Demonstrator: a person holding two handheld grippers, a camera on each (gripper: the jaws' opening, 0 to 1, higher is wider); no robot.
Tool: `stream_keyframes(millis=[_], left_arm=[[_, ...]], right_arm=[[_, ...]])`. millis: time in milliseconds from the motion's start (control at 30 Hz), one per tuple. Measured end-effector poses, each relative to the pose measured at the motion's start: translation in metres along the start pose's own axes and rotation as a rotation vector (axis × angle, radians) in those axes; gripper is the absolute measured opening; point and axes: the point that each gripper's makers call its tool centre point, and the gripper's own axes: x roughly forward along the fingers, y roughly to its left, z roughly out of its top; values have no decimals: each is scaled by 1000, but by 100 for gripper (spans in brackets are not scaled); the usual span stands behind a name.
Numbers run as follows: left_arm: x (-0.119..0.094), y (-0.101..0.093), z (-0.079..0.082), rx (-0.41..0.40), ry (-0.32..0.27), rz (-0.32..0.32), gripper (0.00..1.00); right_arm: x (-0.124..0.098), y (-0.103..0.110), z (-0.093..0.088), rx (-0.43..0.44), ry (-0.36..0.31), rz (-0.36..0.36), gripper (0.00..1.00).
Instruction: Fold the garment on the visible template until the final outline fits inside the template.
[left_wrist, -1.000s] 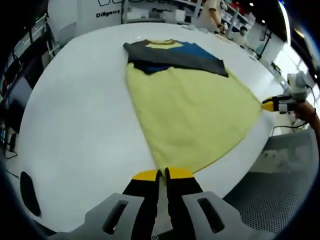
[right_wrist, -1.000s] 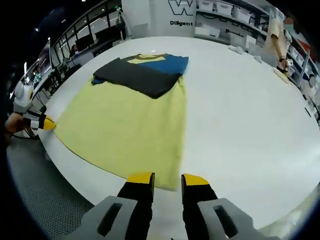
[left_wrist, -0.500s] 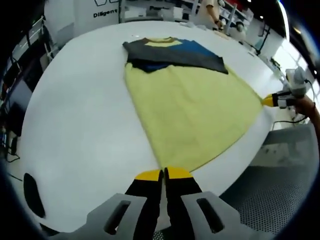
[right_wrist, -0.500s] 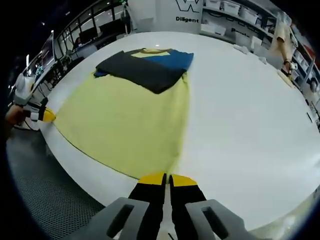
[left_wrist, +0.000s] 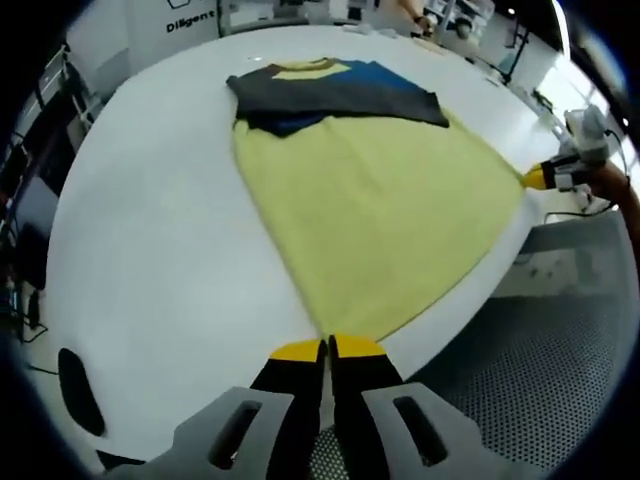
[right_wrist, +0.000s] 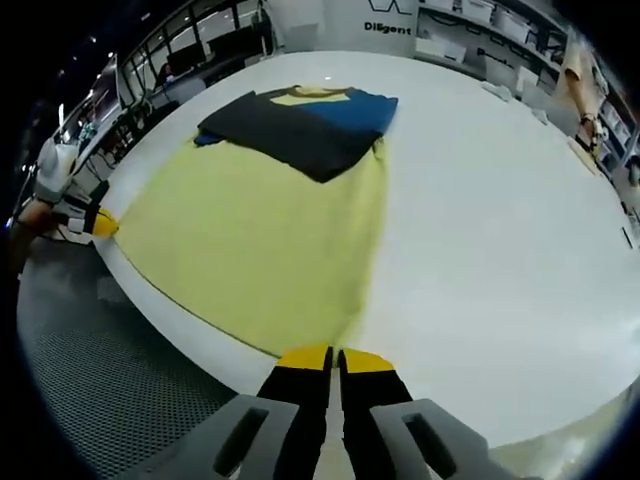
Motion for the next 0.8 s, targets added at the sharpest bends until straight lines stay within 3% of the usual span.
stream_keyframes(millis=[133, 800], left_arm=[[-1, -2, -8, 8, 22, -18, 0], [-9, -3, -29, 36, 82, -16, 0]], right_arm=[[-1, 3, -4, 39, 15, 2, 0], [-9, 22, -20, -24, 85, 57, 0]])
